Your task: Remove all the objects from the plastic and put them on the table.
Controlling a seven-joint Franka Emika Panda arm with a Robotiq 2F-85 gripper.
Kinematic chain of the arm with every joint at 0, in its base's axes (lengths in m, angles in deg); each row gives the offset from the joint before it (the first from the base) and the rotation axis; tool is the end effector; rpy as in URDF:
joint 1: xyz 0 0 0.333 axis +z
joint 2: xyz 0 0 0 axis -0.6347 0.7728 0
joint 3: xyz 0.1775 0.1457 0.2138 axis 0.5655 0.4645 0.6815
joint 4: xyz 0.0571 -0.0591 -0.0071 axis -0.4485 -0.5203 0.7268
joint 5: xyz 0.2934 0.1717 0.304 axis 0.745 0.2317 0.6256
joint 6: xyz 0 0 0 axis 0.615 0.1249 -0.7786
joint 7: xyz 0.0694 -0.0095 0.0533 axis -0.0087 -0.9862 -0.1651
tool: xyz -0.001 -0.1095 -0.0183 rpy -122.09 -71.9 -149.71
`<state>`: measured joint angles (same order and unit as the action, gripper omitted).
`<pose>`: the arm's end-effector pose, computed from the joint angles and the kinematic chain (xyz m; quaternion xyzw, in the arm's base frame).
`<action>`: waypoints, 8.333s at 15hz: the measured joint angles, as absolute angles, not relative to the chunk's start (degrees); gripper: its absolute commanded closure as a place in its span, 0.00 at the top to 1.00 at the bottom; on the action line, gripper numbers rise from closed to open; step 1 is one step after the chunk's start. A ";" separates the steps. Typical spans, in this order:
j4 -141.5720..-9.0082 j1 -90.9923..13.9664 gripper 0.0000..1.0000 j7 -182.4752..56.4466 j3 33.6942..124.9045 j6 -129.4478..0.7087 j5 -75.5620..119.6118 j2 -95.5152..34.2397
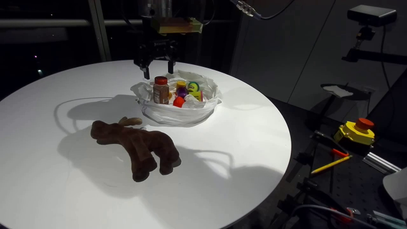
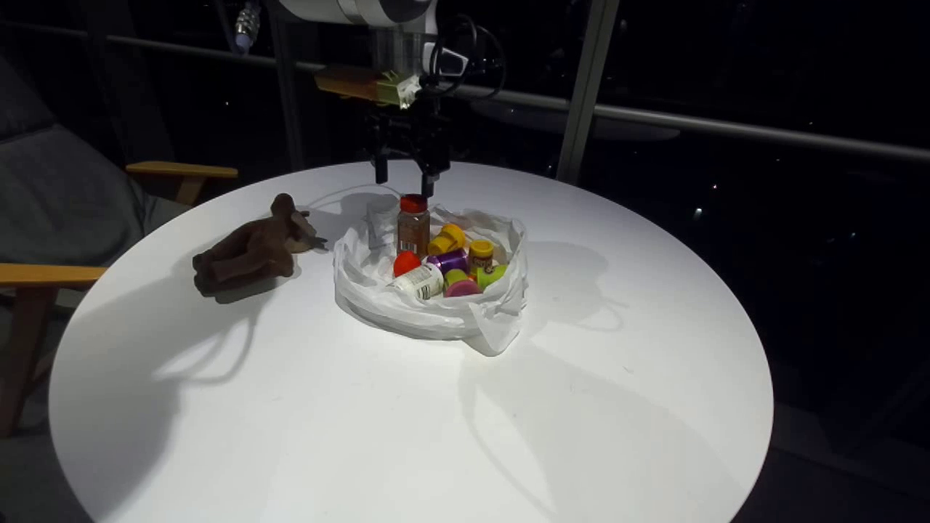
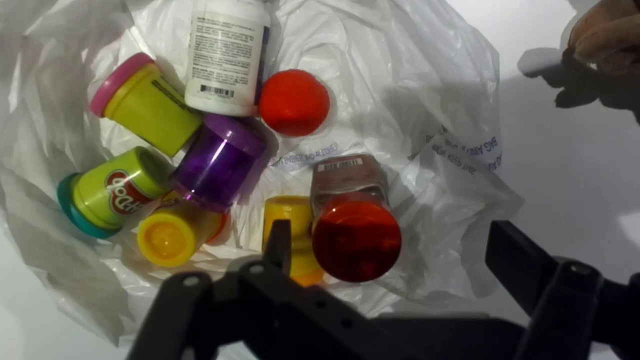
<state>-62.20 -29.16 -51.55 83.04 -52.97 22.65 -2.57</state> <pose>0.7721 0.1350 0.2056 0.9990 -0.0410 -0.0017 0.0190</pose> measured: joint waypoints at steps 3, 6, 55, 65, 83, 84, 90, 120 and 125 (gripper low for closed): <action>-58.83 -29.20 1.00 -51.56 82.38 -52.42 22.65 0.30; -55.83 -29.24 0.67 -51.59 82.09 -51.02 22.65 2.97; -103.08 -18.12 1.00 -17.53 80.43 -74.43 9.50 -29.03; -77.11 -24.58 1.00 -31.50 80.35 -64.61 9.10 -10.08; -49.76 -27.08 1.00 -54.12 78.65 -58.11 9.88 13.48; -49.15 -27.16 0.76 -54.58 78.65 -57.67 10.03 14.14; -48.51 -29.20 0.29 -55.05 78.67 -57.78 12.41 14.73; -60.53 -34.70 0.59 -55.68 82.50 -66.31 23.46 6.05; -60.38 -35.45 0.68 -55.68 82.46 -66.07 24.05 6.05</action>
